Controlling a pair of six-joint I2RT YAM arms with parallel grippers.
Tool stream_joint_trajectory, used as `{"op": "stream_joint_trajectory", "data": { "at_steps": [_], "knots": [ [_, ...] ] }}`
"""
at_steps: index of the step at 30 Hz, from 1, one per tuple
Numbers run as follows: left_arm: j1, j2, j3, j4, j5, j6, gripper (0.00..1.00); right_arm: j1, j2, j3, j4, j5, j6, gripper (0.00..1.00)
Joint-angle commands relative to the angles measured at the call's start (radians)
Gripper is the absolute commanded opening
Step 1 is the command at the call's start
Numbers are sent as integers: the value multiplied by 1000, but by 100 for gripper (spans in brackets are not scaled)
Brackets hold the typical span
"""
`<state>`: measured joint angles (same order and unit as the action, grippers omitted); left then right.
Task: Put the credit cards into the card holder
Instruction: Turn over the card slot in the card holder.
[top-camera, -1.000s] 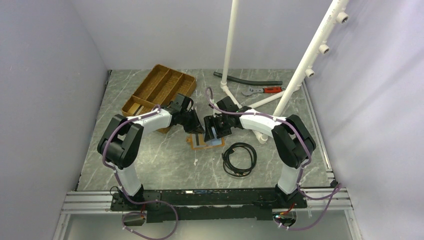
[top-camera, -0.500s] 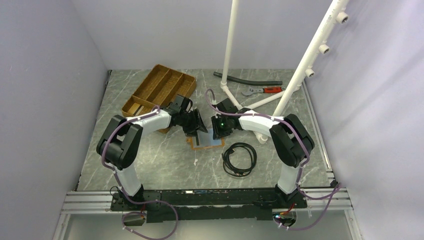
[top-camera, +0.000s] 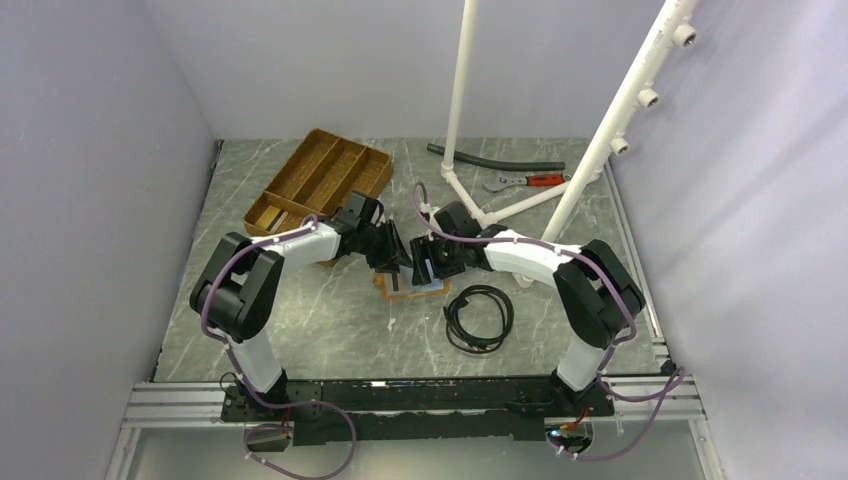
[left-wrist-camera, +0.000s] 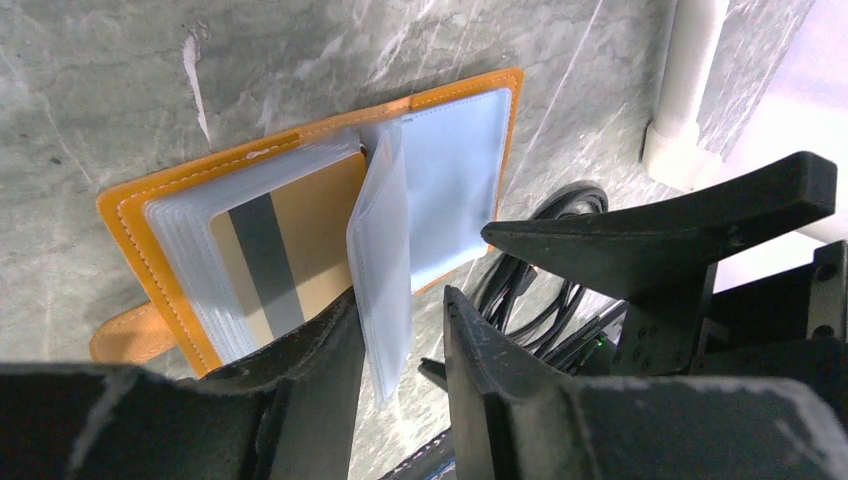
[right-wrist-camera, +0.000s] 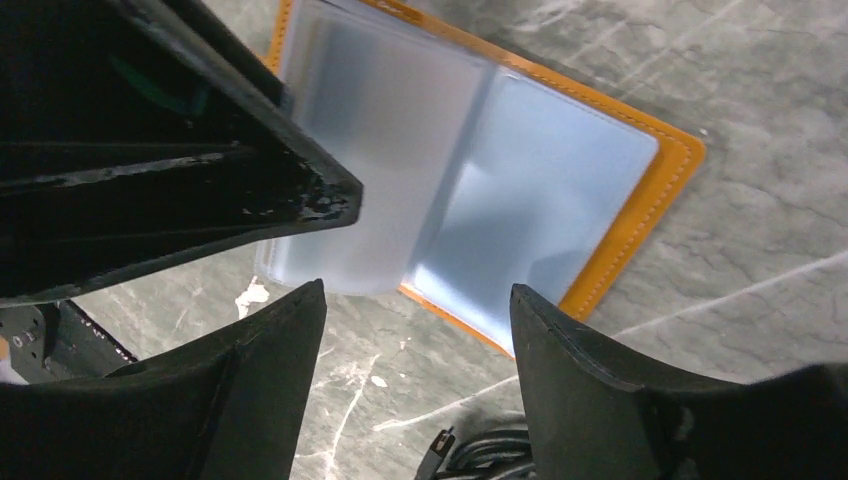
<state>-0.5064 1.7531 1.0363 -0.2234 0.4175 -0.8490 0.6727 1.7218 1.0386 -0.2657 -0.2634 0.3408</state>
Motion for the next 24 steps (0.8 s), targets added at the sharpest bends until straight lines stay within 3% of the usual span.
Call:
{"op": "stream_joint_trajectory", "data": {
  "at_steps": [1, 13, 24],
  "knots": [
    [2, -15, 18, 24, 14, -3, 38, 22, -4, 47, 41, 0, -17, 71],
    [2, -13, 19, 27, 15, -4, 38, 54, 54, 110, 30, 22, -16, 73],
    [2, -14, 21, 22, 14, -2, 40, 67, 107, 94, 24, 162, -1, 64]
  ]
}}
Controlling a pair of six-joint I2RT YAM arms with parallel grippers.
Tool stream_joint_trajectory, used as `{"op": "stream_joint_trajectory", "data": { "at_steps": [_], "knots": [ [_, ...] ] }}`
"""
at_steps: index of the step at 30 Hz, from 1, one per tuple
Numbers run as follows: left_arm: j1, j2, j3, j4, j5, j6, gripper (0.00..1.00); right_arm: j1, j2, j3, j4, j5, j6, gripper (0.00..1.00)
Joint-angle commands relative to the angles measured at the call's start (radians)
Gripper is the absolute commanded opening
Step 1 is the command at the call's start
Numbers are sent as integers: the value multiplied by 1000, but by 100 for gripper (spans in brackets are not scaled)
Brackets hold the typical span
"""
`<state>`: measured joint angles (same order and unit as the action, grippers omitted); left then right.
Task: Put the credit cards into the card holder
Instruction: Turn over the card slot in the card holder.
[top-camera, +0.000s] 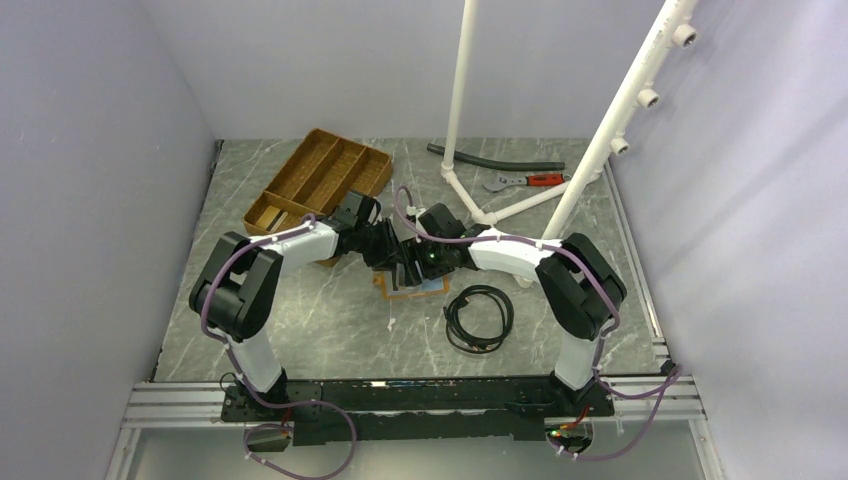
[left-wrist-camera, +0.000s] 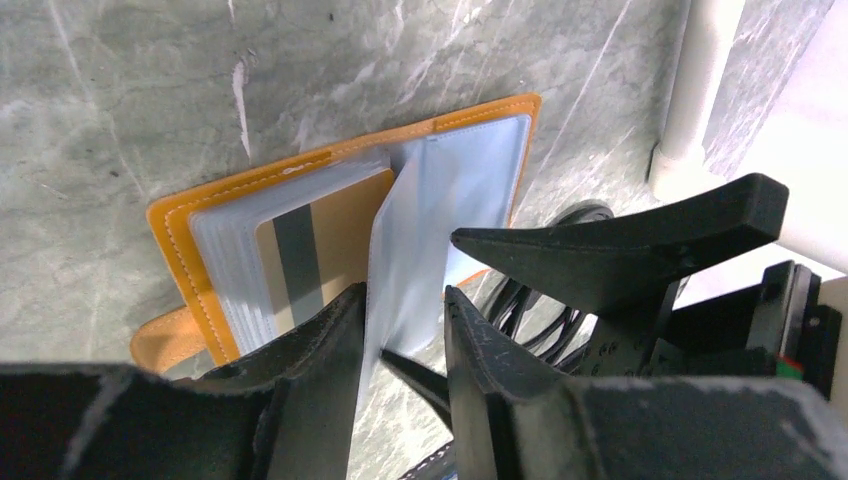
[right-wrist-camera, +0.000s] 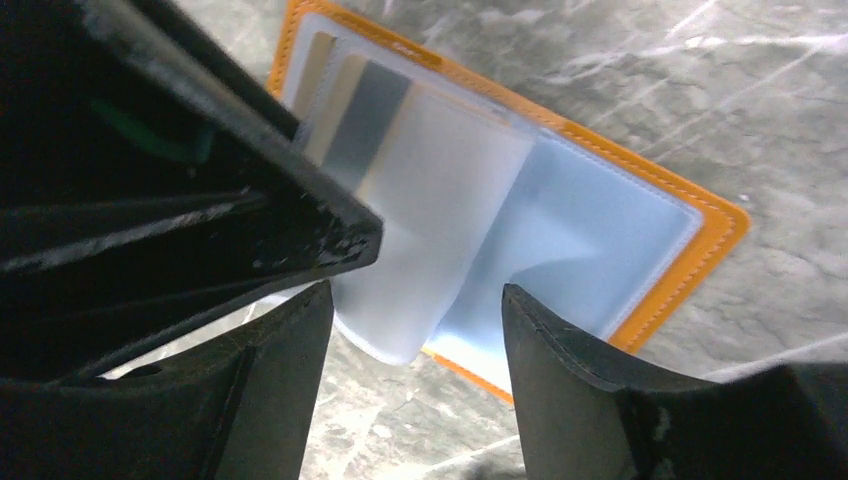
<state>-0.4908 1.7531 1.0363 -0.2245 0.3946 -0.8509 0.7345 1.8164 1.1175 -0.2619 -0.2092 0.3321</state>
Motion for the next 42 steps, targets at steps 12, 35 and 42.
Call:
{"op": "stream_joint_trajectory", "data": {
  "at_steps": [12, 35, 42],
  "knots": [
    [-11, -67, 8, -47, -8, 41, 59, 0, -18, -25, -31, 280, 68, 35],
    [427, -440, 178, -598, -197, 345, 96, -103, -192, -47, 123, -319, 60, 58],
    [487, -150, 374, -631, -205, 516, 95, -166, -257, -69, 73, -323, -16, 60]
  ]
}}
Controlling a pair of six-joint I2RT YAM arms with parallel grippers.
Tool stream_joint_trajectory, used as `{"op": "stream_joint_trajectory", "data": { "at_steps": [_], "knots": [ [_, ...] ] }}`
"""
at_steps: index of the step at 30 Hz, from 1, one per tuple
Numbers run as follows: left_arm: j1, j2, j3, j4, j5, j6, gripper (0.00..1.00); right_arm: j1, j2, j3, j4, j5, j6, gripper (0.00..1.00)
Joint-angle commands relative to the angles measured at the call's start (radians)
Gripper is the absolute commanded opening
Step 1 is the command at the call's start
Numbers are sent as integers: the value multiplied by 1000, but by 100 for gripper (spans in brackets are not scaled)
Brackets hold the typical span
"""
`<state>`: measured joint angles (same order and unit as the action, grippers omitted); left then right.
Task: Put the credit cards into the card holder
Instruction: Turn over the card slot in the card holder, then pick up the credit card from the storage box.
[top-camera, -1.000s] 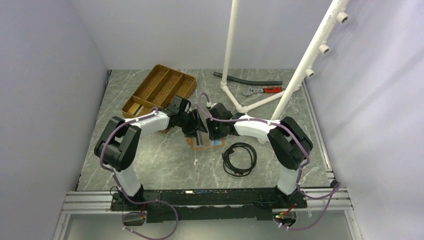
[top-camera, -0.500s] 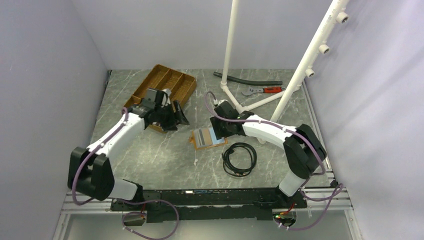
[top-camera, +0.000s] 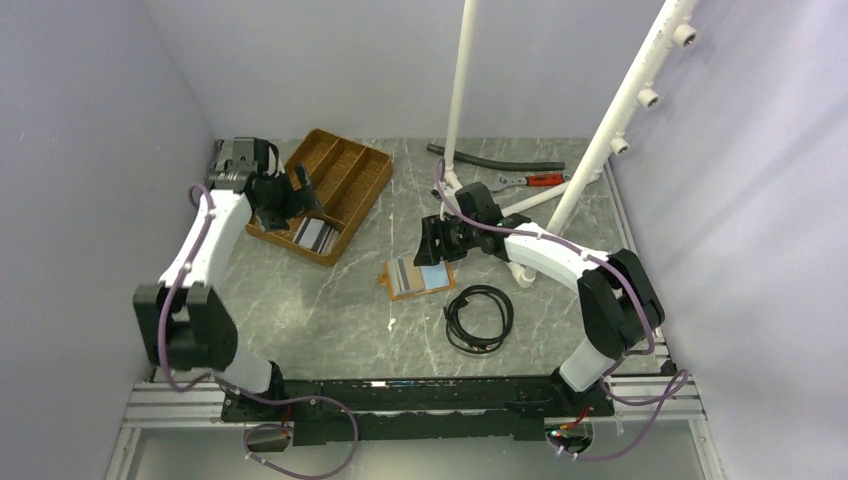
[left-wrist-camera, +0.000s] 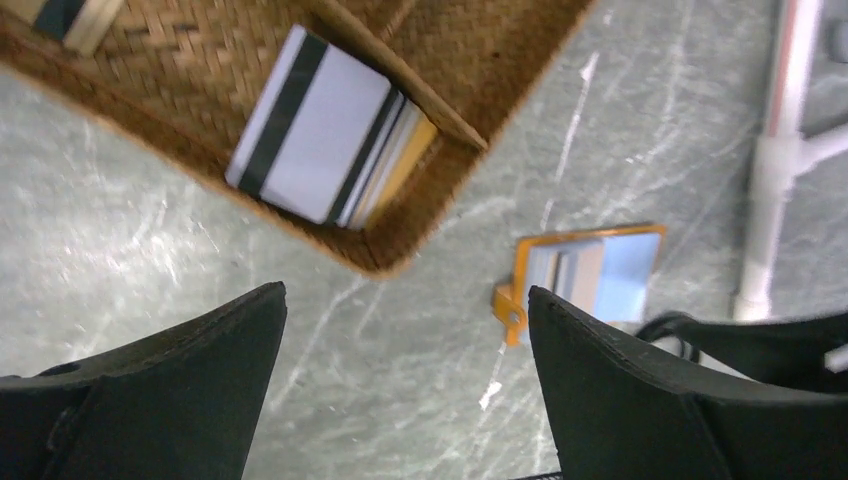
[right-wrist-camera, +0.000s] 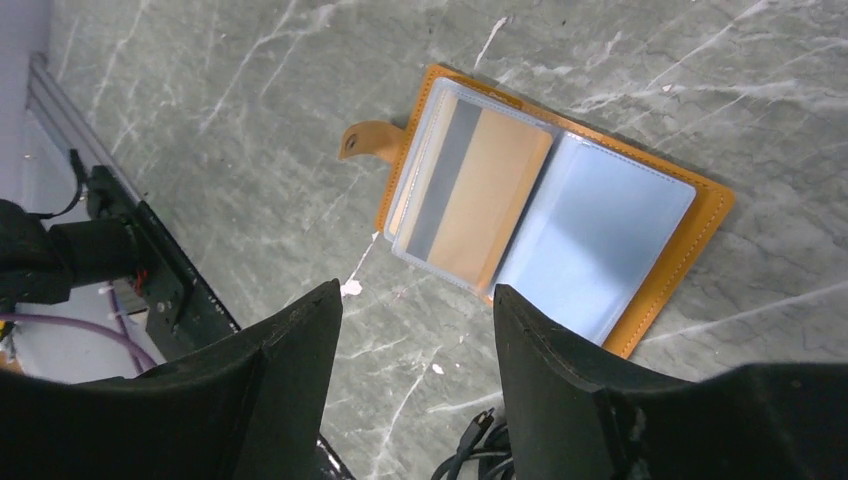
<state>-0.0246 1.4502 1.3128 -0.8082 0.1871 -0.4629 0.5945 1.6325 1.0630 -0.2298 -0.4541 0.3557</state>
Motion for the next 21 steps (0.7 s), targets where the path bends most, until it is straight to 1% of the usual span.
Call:
{"op": "stream_joint_trajectory", "data": {
  "at_steps": [1, 5, 8, 12, 18, 21],
  "knots": [
    [21, 211, 120, -45, 5, 150, 94, -34, -82, -29, 44, -85, -40, 60],
    [22, 307, 165, -2, 23, 235, 94, -48, -102, -68, 63, -106, -34, 60],
    [22, 353, 185, -5, 23, 299, 94, -54, -106, -92, 74, -125, -34, 59],
    [22, 413, 210, -45, 9, 376, 99, -62, -112, -106, 81, -135, -35, 59],
    [22, 456, 222, -47, -6, 411, 100, -70, -101, -100, 83, -153, -34, 58],
    [22, 496, 247, -68, -3, 422, 97, -70, -94, -100, 88, -160, -31, 58]
  ]
}}
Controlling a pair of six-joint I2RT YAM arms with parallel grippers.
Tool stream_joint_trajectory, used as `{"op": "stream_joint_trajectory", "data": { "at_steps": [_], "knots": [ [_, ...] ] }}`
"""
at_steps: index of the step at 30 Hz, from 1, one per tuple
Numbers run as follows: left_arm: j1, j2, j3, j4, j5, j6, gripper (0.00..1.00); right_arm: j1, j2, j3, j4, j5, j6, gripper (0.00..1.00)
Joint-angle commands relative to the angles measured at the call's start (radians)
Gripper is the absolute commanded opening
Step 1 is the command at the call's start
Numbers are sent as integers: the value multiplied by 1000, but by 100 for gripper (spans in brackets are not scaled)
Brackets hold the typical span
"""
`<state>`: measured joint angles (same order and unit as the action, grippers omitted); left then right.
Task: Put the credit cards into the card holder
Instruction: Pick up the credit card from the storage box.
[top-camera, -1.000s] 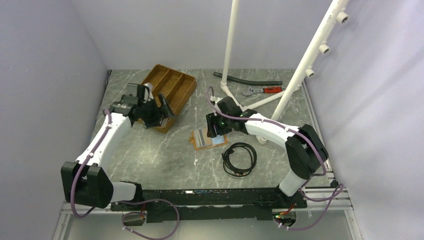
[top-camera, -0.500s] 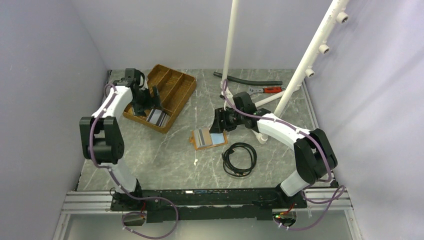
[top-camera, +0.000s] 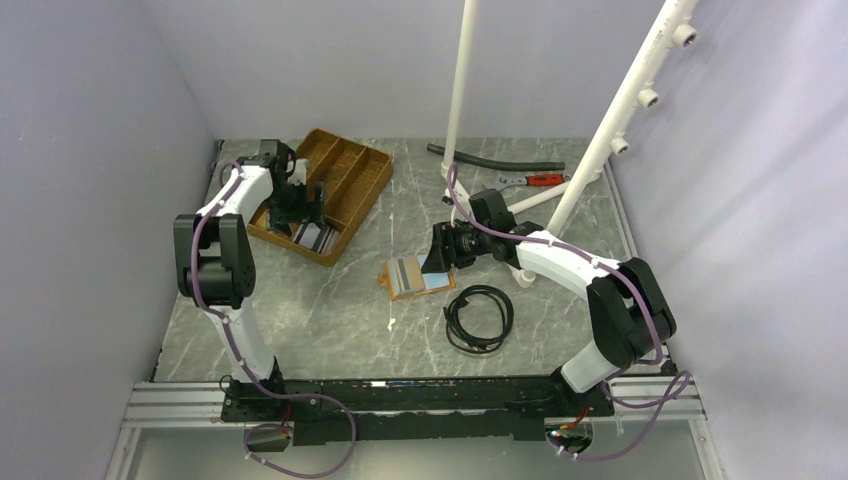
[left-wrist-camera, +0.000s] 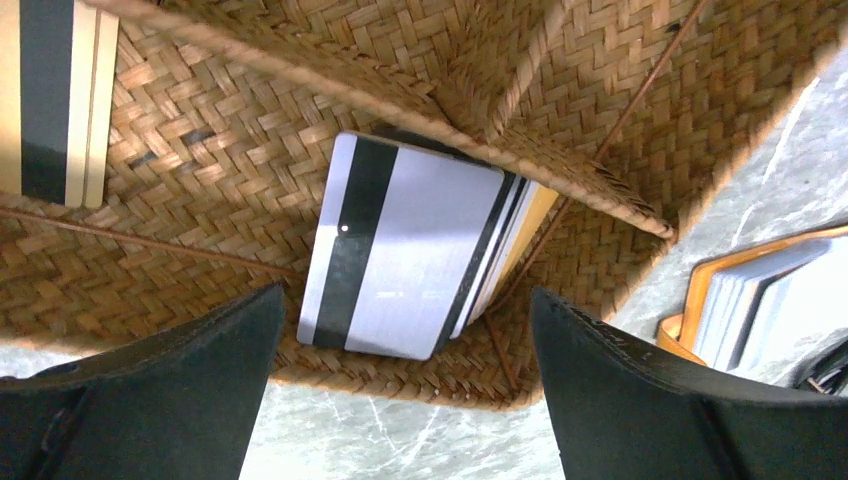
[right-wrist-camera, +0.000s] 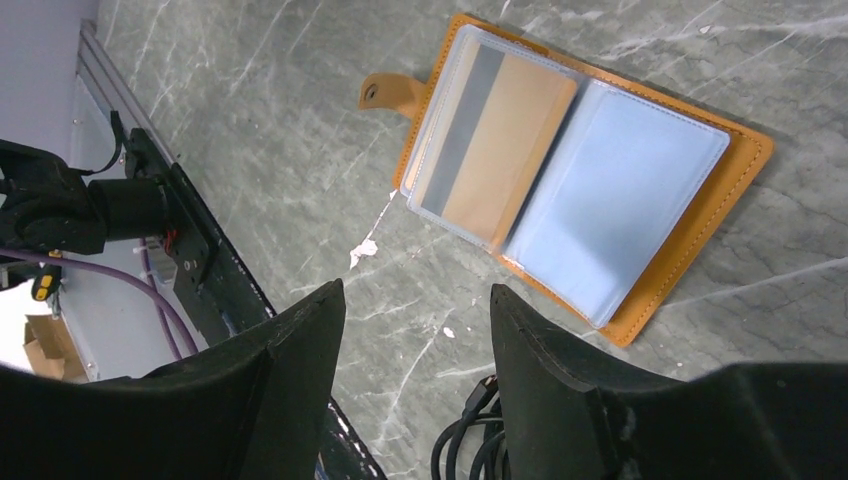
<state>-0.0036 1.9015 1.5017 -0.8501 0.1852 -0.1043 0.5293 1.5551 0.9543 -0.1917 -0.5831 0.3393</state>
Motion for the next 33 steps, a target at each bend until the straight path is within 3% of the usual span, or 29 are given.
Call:
{"op": "stream_joint_trajectory", "data": {
  "at_steps": [1, 23, 33],
  "knots": [
    [1, 55, 64, -29, 3, 68, 96, -5, -16, 8, 49, -30, -14, 57],
    [1, 34, 44, -10, 32, 60, 62, -7, 8, 10, 48, -41, -8, 53],
    [1, -37, 37, -2, 25, 51, 54, -6, 13, 38, 32, -29, -2, 52]
  ]
}}
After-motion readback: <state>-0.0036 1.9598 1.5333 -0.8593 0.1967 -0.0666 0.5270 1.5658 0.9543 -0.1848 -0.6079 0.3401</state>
